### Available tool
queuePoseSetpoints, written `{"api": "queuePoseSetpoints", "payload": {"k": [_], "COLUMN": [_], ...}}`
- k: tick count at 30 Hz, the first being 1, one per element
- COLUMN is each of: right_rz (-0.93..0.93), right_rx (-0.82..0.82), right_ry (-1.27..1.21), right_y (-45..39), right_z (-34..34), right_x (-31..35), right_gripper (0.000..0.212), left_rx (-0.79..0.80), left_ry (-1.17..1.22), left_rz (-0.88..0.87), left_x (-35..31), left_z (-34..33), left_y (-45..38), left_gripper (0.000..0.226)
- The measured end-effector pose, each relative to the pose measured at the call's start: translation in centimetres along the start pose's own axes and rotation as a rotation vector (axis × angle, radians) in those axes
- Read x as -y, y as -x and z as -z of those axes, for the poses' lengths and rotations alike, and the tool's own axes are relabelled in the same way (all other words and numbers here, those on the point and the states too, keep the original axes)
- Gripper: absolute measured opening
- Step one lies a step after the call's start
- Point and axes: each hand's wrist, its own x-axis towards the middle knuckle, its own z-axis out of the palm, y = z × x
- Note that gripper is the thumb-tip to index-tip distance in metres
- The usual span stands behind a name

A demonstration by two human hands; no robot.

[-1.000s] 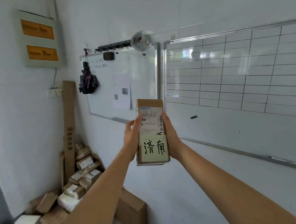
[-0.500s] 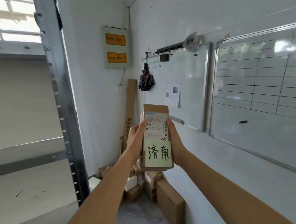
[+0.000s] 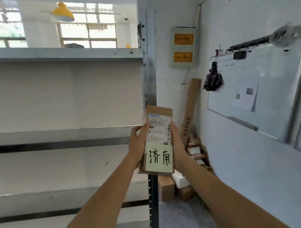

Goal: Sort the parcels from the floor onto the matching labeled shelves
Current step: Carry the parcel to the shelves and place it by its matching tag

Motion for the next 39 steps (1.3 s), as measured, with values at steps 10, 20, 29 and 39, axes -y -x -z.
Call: {"api": "queuePoseSetpoints", "payload": {"k": [10,20,29,39], "right_rz": [-0.173,-0.243,-0.316,-0.441], "right_rx": [0.243,0.514,0.659,0.800], "right_ry": [-0.030,0.015,0.028,-0.057], "right_y": [-1.7,-6.6,-10.1,-8.7], "right_z": [-15.3,-27.1,-34.8,-45.5], "right_x": [-6.8,-10.4,-13.5,-17.5], "right_gripper": [0.091,0.093,0.069,0.070], "left_rx": [-0.294,-0.583,-0.764,-0.964], "left_ry": [-0.051,-0.087,-0.119,-0.183], "left_rz": [-0.021,-0.070,-0.122,-0.109], "left_x": [-0.5,-2.3,-3.5,-4.8], "left_z": [16.5,27.0,33.4,43.2], "left_y": [2.4,1.2,1.2,3.9], "left_gripper": [0.082,0.057,0.088,0.063]}}
